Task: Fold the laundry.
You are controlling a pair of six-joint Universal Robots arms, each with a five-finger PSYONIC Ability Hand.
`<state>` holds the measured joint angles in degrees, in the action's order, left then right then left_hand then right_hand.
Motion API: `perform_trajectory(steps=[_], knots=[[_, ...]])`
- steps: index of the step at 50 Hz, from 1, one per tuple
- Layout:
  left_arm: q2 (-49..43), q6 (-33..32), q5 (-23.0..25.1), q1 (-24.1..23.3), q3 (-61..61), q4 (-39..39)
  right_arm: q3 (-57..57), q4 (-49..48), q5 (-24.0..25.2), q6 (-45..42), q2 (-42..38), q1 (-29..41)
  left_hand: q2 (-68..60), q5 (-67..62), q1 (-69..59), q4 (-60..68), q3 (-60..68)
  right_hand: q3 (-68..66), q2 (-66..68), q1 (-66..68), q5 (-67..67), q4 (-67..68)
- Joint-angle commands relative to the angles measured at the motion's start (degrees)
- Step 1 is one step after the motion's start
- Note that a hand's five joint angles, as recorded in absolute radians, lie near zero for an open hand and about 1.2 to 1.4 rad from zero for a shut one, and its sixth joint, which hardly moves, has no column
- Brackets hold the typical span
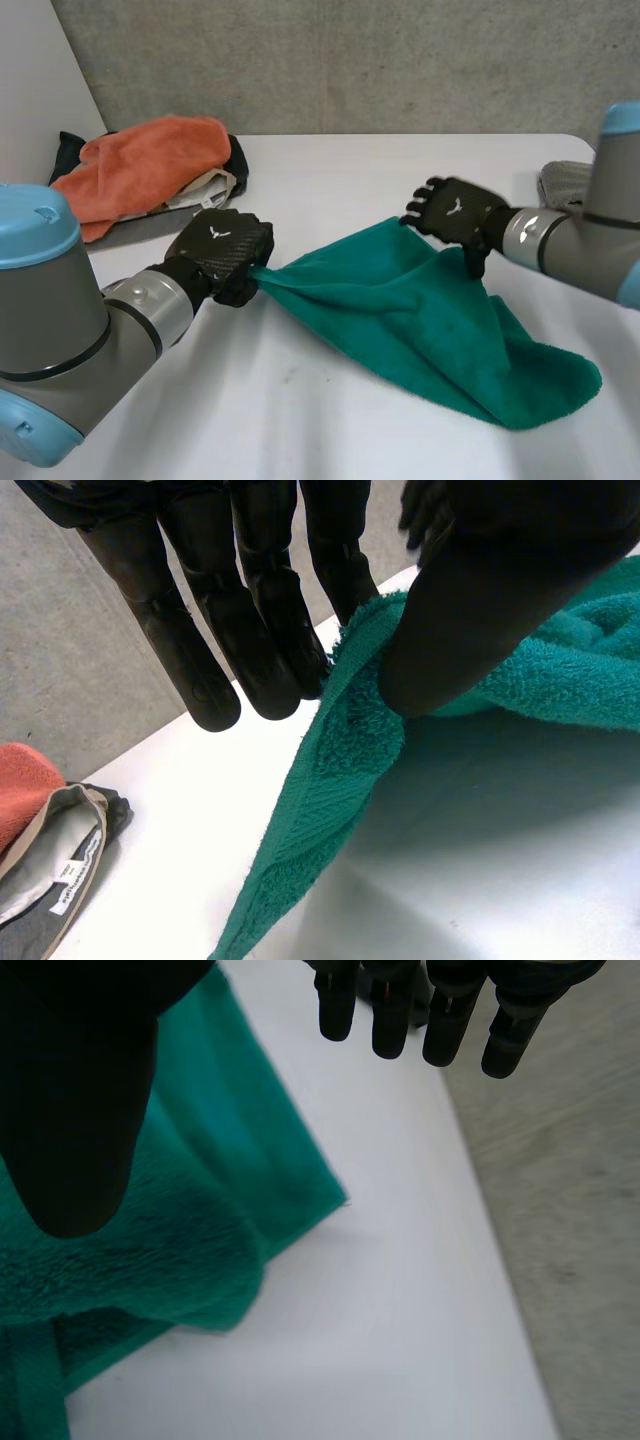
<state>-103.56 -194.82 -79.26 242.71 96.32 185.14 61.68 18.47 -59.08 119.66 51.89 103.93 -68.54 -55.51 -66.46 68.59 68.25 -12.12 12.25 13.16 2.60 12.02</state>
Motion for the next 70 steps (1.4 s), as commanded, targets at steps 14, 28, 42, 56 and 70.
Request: perform_trajectory(steps=[14,28,42,56,70], knots=[[-9.1,-7.8,-1.1,3.1,-23.5,11.0,-23.4,-16.8,-15.8,11.9,-8.0,2.6,-11.5,-14.5,-13.5,11.4,11.7,-67.9,67.7,66.8,67.4,68.0],[-13.3,-9.9,-5.7,4.3,-42.1,25.5,-11.6,-40.6,-21.6,27.6,11.0,2.7,-11.5,-14.5,-13.5,11.4,11.7,-67.9,67.7,66.8,67.4,68.0],[-9.9,-10.1,-5.6,3.7,-12.5,24.5,6.2,-30.5,-17.4,27.4,7.8,2.7,-11.5,-14.5,-13.5,11.4,11.7,-67.9,67.7,66.8,67.4,68.0],[-13.2,-9.6,-5.4,4.5,0.1,22.0,18.4,-23.9,-17.1,28.2,6.8,0.1,21.1,18.1,19.0,-21.2,-20.8,-67.9,67.7,66.8,67.4,68.0],[-15.4,-6.3,-4.5,7.9,1.7,16.8,20.5,-19.5,-17.0,28.3,9.1,-2.9,39.5,36.5,37.4,-39.5,-39.2,-67.9,67.7,66.8,67.4,68.0]])
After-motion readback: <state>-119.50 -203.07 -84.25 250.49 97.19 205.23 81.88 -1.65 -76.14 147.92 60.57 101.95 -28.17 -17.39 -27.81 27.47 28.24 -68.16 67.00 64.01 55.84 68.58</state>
